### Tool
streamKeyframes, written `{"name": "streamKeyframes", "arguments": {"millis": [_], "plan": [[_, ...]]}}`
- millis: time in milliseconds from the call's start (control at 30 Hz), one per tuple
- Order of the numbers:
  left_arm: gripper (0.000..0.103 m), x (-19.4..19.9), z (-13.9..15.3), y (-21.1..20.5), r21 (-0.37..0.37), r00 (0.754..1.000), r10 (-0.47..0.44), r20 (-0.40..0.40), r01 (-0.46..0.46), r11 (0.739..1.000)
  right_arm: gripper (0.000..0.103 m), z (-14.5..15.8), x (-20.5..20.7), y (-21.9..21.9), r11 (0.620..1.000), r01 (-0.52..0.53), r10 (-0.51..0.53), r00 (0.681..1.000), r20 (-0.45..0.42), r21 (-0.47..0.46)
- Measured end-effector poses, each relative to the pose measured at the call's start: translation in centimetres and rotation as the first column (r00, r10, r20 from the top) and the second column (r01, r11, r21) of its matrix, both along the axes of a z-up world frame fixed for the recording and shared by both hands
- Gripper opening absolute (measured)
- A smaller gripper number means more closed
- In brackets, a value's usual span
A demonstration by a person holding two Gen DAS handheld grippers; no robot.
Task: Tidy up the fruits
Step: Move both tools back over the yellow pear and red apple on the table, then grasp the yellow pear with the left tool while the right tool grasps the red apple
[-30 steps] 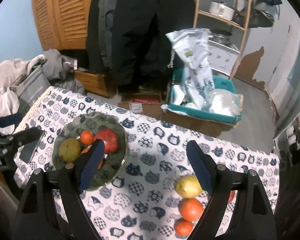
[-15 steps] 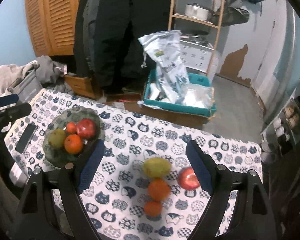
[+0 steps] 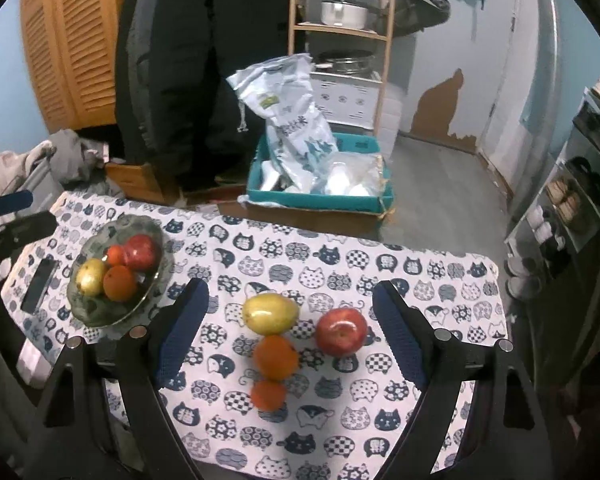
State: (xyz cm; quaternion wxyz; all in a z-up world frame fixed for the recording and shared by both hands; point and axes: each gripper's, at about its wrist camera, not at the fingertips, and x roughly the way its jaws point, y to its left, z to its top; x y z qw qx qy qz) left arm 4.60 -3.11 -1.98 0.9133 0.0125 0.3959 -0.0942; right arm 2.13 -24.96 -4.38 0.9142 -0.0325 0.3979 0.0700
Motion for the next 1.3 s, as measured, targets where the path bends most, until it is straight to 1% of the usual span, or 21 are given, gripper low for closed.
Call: {"name": "streamKeyframes", "arguments": {"millis": [167,300,533,733,900,1100,1300], "plan": [[0.094,0.5,-0.5,-1.3,0.008,1.000,-0.021,-0.015,0.021,1.000,0.085,-0.4,0.4,-1.6,0.999,0.033,-0.033,0.999,-0.009,0.008],[0.094,1.2,-1.4,-2.6,0.024,0.999,-0.038,-0.032,0.038,0.999,0.085,-1.7,1.1,-2.9,0.998,0.060,-0.060,0.997,-0.039,0.007],[0.094,2.9,-4.0,-4.7,0.045,0.994,-0.061,-0.087,0.066,0.997,0.085,-4.9,2.4,-4.5,0.995,0.097,-0.094,0.988,-0.124,0.015],[0.094,4.6,-6.6,-6.5,0.062,0.986,-0.080,-0.144,0.090,0.994,0.085,-6.8,3.4,-5.2,0.993,0.116,-0.113,0.979,-0.168,0.004],[0.094,5.9,-9.1,-8.0,0.068,0.975,-0.097,-0.201,0.113,0.991,0.085,-9.5,4.8,-5.7,0.992,0.129,-0.127,0.964,-0.234,-0.008],[0.094,7.3,-12.1,-9.4,0.081,0.961,-0.109,-0.255,0.133,0.988,0.085,-13.9,6.5,-5.8,0.991,0.136,-0.135,0.937,-0.322,-0.022],[0.094,8.5,-14.9,-10.5,0.101,0.952,-0.109,-0.286,0.143,0.984,0.085,-16.9,8.1,-6.2,0.987,0.157,-0.138,0.917,-0.375,0.018]]}}
